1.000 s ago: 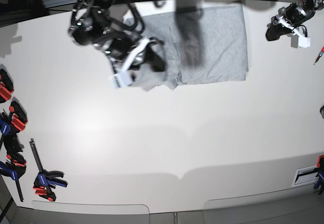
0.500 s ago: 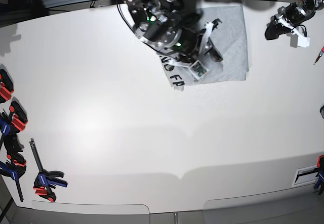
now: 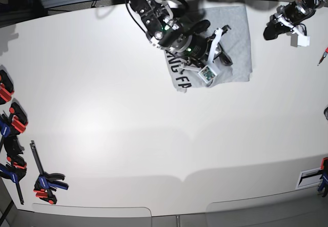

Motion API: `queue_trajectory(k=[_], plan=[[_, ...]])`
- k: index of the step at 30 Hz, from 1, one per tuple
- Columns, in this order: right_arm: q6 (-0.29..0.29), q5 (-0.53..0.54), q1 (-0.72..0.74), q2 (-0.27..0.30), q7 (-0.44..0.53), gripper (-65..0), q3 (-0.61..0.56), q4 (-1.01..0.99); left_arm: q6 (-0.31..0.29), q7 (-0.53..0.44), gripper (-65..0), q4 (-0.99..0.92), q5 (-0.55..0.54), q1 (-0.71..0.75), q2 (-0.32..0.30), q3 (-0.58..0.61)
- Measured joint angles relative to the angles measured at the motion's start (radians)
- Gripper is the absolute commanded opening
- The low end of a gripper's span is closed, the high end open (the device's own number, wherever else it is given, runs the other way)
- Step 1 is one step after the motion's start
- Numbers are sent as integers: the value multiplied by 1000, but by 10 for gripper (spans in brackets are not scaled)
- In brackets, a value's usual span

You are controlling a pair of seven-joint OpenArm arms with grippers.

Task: Fold the T-shirt properly
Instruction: 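Grasp the shirt's folded end with the right gripper and fold it over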

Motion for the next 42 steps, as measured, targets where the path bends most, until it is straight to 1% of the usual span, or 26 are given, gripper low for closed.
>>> queue_trajectory(k=[1,2,3,4,8,11,14,16,18,19,20,21,22,24,26,27,28,29,31,33,36,38,40,42], plan=[[21,29,0,0,0,-447,0,0,0,0,-650,0,0,0,0,0],[57,52,0,0,-1,-371,0,0,0,0,-650,0,0,0,0,0],[92,74,0,-1,-5,-316,0,0,0,0,-650,0,0,0,0,0],[114,93,0,-1,-8,-295,0,0,0,0,-650,0,0,0,0,0],[128,151,2,0,-8,-294,0,0,0,3,-650,0,0,0,0,0],[153,183,2,0,-8,-294,0,0,0,4,-650,0,-1,0,0,0],[188,194,2,0,-5,-295,0,1,0,3,-650,0,0,0,0,0],[189,156,0,0,-9,-295,0,18,0,3,-650,0,-1,0,0,0],[196,99,-1,-1,-37,-296,20,64,0,4,-650,0,0,0,0,0],[195,84,-1,-1,-59,-306,34,97,0,3,-650,0,-1,0,0,0],[187,70,-1,0,-73,-329,51,136,0,3,-650,0,-1,0,0,0],[164,71,0,-1,-106,-374,70,183,0,4,-650,0,-1,0,0,0],[138,74,2,-1,-146,-444,91,233,0,7,-650,0,-12,0,0,0],[95,62,2,-5,-244,-646,143,326,4,27,-650,0,-69,1,0,0],[72,25,2,-6,-321,-650,205,403,6,45,-650,1,-149,3,-7,1],[71,10,-1,-6,-336,-650,240,428,17,72,-650,3,-182,3,-15,1],[60,-5,-7,-6,-323,-650,275,436,19,80,-650,12,-199,3,-17,2],[45,-18,-19,-6,-323,-650,309,436,24,86,-650,24,-207,5,-16,2],[40,-32,-58,-6,-338,-650,378,427,21,132,-650,68,-209,10,-19,3],[37,-30,-96,-6,-355,-650,439,412,20,132,-650,123,-210,9,-19,3],[34,-32,-130,-6,-370,-650,506,402,21,142,-650,236,-249,10,-19,3],[34,-9,-162,-6,-374,-650,529,402,21,193,-650,333,-259,8,-14,3],[41,11,-195,-6,-393,-650,531,401,19,269,-650,418,-317,5,-3,3],[42,0,-225,-9,-393,-650,531,396,16,318,-531,479,-398,9,6,4]])
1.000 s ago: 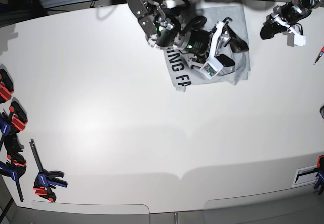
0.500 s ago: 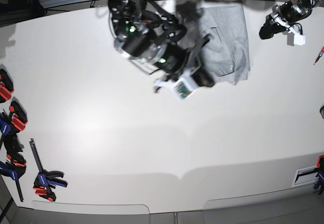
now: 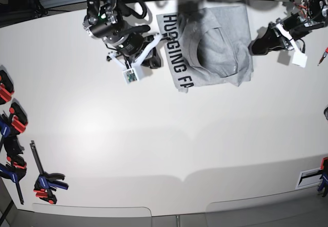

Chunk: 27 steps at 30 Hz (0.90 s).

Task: Fold the T-shirt properly
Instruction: 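Grasp the shirt's folded end with the right gripper and fold it over, then press the folded shirt with the left gripper to flatten it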

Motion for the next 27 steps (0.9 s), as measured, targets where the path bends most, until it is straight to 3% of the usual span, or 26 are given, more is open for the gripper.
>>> queue_trajectory(k=[2,7,11,19,23,27], plan=[[1,-47,-21,0,2,-650,0,-27,0,1,-467,46,-8,3,2,2],[2,-54,-31,0,9,-650,-1,-121,0,-5,-462,82,-5,2,0,126],[2,-18,-31,0,21,-650,-3,-137,1,-50,-461,82,116,-1,37,268],[2,-15,-31,0,21,-650,-7,-137,2,-83,-382,82,172,-39,65,402],[2,-15,-31,0,21,-650,-6,-137,2,-200,-378,82,387,-37,65,483],[2,-15,-31,0,21,-650,-7,-137,3,-240,-350,82,479,-49,65,543]])
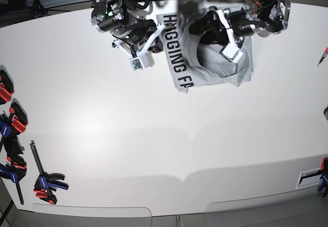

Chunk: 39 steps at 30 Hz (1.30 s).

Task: Fold the T-shirt properly
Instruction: 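Press the folded shirt with the left gripper to flatten it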

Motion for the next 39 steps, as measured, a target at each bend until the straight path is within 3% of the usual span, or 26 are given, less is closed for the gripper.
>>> queue_trajectory(k=[3,4,7,8,12,17,24,29,30,32,34,39], plan=[[0,0,0,0,0,-650,0,0,0,0,-358,0,6,-16,0,11],[0,0,0,0,0,-650,0,0,0,0,-388,0,6,-18,0,11],[0,0,0,0,0,-650,0,0,0,53,-624,0,-1,-18,-10,11],[0,0,0,0,0,-650,0,0,0,84,-650,0,-3,-18,-18,11],[0,0,0,0,0,-650,0,0,0,163,-650,0,-14,-17,-75,11],[0,0,1,0,0,-650,0,0,0,166,-650,0,-50,-16,-165,11],[0,0,0,0,0,-650,0,0,-1,259,-650,0,-129,-15,-229,11],[0,0,0,0,0,-650,0,0,-1,263,-650,0,-137,-15,-277,11],[0,0,0,0,0,-650,0,0,-1,263,-633,0,-140,-15,-283,11],[0,0,0,0,0,-650,0,0,-1,264,-502,0,-140,-15,-296,11],[0,0,0,0,0,-650,0,0,-2,264,-427,0,-141,-15,-312,11],[0,0,0,0,0,-650,0,0,-3,264,-422,3,-144,-15,-391,13]])
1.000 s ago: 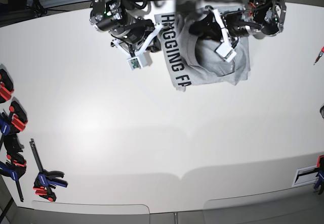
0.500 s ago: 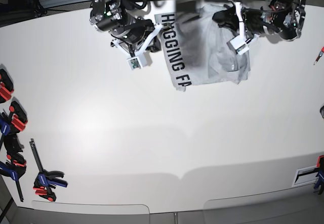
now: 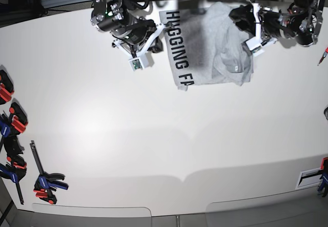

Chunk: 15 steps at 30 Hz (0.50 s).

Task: Fold the T-shirt properly
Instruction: 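Press the folded shirt with the left gripper to flatten it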

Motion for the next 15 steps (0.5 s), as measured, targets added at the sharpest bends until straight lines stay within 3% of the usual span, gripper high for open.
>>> queue_trajectory(k=[2,6,8,9,15], plan=[[0,0,0,0,0,-650,0,0,0,-1,-422,2,0,0,-22,-4],[0,-1,0,0,0,-650,0,0,-1,-79,-422,3,48,0,2,-71],[0,-1,0,0,0,-650,0,0,11,-130,-429,4,109,0,29,-123],[0,-1,0,0,0,-650,0,0,49,-146,-435,4,127,0,45,-149],[0,-1,0,0,0,-650,0,0,106,-151,-435,4,144,1,149,-191]])
